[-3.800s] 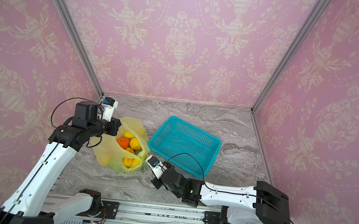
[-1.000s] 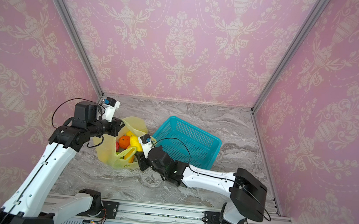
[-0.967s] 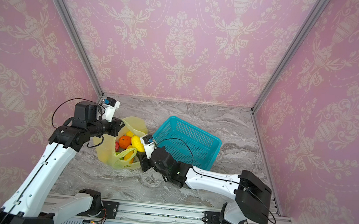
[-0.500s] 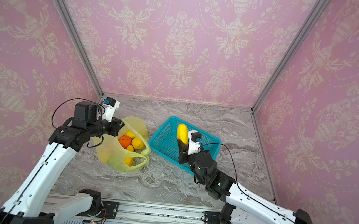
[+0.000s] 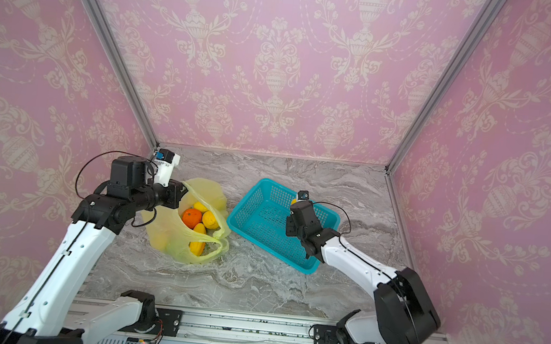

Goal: Untie the knot of the plastic bag and take out the fruit
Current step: 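Lift the yellow mango out of the bag and carry it over the teal basket, then open the right gripper to drop the mango into the basket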

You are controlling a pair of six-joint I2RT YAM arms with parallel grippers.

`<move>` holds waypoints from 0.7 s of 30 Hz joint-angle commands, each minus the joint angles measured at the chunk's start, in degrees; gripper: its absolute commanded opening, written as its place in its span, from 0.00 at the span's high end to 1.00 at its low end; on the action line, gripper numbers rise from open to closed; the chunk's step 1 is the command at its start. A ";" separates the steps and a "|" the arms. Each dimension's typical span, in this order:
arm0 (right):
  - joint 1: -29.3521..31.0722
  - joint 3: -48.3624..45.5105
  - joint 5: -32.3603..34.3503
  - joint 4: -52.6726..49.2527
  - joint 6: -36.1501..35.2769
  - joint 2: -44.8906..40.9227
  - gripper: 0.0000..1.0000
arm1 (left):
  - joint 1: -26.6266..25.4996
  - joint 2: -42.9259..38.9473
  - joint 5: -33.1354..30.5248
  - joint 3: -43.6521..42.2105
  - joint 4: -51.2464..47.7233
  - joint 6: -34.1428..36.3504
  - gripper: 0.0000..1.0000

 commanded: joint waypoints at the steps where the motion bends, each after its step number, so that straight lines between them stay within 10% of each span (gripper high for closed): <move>1: -0.05 3.83 -3.91 -4.07 0.89 5.65 0.87 | 0.66 -0.82 -0.31 -0.57 0.81 -0.59 1.00; 14: -0.14 8.66 -3.09 -3.81 -0.51 17.75 0.75 | 1.78 -0.66 1.04 -0.92 1.34 -1.03 1.00; 21: -0.15 6.27 -2.31 -2.08 -0.91 15.02 0.36 | 1.96 -0.39 2.74 -1.18 1.95 -1.34 1.00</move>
